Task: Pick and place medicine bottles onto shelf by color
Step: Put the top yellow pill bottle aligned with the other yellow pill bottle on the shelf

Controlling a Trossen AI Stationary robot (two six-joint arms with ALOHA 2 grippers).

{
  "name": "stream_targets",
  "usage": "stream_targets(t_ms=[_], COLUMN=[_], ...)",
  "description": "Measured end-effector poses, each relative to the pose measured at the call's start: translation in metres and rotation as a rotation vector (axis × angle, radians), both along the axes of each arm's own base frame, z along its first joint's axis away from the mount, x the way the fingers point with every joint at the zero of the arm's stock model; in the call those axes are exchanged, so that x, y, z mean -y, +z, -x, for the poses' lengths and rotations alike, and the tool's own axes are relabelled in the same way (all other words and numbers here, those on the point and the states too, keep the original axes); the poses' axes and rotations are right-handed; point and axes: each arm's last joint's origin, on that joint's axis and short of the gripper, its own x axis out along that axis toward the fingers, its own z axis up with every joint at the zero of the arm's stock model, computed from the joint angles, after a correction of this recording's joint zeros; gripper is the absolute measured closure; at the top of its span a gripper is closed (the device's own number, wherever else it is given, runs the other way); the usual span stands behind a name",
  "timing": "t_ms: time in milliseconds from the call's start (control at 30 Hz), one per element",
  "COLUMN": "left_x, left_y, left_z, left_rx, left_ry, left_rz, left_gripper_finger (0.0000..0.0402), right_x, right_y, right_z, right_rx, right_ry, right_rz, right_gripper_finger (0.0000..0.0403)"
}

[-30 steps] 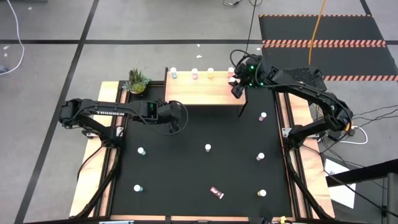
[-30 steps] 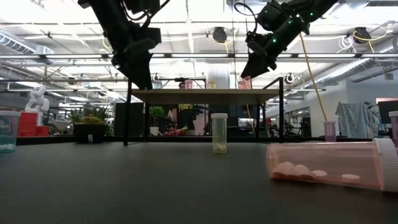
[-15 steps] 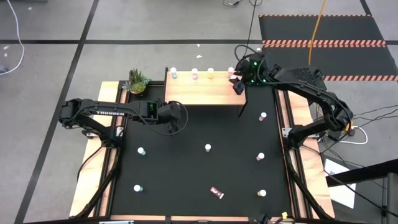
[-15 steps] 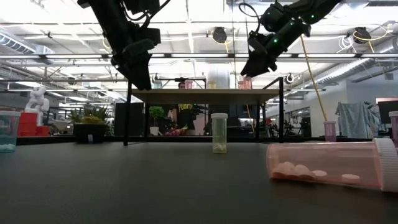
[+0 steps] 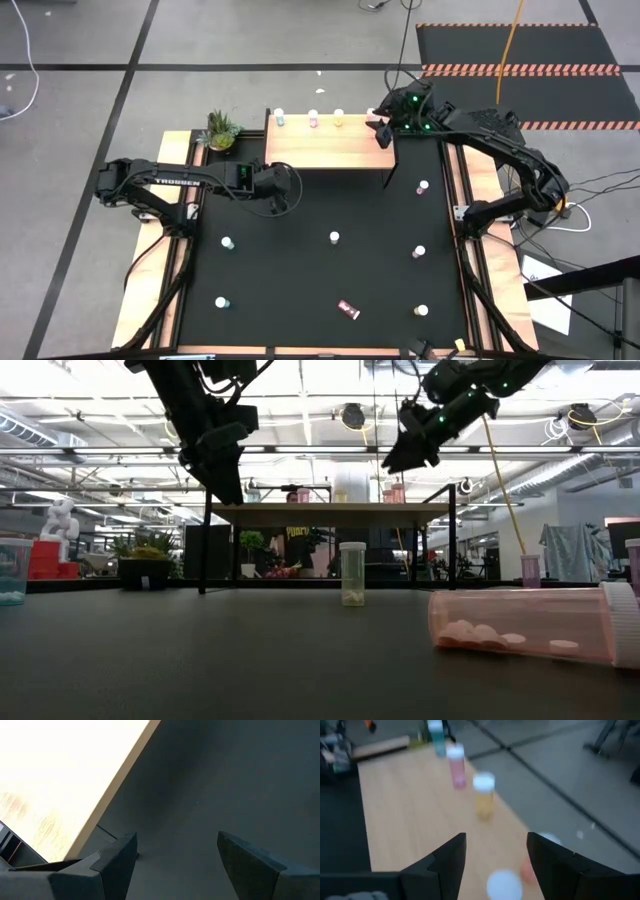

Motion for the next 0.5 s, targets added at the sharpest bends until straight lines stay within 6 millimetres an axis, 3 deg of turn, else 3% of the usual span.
stream_targets(t_ms=[267,500], left_x=[0.000,0.000], left_y=[0.000,0.022], left_z=[0.000,-0.005], left_rx=[-0.009,-0.001], left_ry=[-0.029,-0.101], left_rz=[0.004,-0.017], left_gripper_finger=[0.0128,0.0128], right_x=[-0.012,-0.064], right_y=[0.030,0.056], right_z=[0.011,0.033], right_rx=[0.129,0.046], right_ry=[-0.018,-0.026], right_rz=[0.072,0.177], right_gripper_finger=[0.0199,0.0199])
